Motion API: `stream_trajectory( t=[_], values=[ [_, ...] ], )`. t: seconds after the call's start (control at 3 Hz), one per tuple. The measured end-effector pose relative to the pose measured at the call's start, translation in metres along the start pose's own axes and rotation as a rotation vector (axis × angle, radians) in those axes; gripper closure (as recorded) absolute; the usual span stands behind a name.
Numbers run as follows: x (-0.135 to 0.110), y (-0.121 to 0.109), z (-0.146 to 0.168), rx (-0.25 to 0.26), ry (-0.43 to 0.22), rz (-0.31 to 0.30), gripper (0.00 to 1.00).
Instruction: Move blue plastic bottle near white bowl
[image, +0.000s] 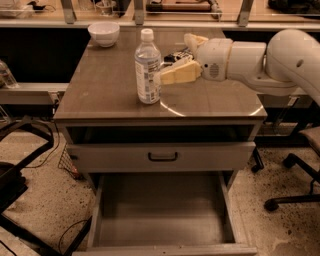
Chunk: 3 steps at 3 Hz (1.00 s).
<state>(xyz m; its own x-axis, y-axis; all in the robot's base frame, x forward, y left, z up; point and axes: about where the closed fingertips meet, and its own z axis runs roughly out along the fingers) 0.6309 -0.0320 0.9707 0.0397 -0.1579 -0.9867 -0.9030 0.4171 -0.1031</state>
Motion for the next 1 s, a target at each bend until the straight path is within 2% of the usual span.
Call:
stream_trajectory(
  t=[0.33, 1.0],
  values=[
    [0.019, -0.009, 0.014, 0.010, -0.047, 0.026, 0.00],
    [0.040, -0.015, 0.052, -0.011, -0.080, 0.050, 0.00]
  ],
)
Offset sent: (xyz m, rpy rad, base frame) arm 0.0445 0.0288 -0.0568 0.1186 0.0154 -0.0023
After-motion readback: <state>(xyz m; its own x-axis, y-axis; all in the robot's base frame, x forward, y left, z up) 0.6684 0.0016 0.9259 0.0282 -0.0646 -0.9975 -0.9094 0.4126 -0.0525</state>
